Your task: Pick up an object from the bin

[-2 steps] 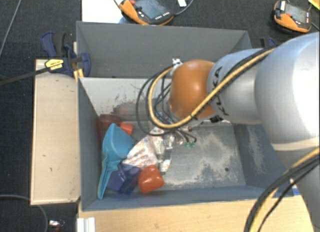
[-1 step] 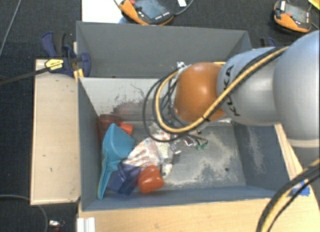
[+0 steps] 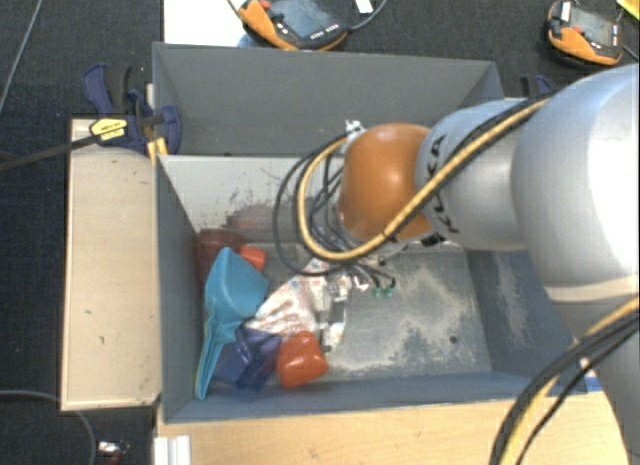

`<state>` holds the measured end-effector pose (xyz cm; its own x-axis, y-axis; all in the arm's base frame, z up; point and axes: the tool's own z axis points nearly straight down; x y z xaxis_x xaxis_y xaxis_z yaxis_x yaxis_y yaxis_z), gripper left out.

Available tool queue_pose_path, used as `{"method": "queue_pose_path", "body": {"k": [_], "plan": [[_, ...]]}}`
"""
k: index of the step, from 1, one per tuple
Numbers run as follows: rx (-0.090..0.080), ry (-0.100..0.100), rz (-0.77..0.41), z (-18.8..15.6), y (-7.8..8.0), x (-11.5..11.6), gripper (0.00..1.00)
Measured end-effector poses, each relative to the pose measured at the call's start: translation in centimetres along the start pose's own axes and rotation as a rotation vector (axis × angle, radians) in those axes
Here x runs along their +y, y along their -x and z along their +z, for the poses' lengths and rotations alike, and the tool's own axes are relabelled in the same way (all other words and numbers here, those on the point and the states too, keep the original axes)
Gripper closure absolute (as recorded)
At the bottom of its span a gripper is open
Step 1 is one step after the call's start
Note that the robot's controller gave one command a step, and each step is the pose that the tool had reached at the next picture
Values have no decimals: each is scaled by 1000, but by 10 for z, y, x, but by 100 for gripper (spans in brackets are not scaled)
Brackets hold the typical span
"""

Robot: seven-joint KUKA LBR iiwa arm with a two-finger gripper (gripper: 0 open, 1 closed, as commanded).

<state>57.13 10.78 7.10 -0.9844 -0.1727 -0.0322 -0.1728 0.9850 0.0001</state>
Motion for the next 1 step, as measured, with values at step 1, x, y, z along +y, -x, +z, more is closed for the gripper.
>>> {"method": "queue_pose_path", "body": {"k": [1], "plan": [[-7,1,-146,-3,12,-2,0]]}}
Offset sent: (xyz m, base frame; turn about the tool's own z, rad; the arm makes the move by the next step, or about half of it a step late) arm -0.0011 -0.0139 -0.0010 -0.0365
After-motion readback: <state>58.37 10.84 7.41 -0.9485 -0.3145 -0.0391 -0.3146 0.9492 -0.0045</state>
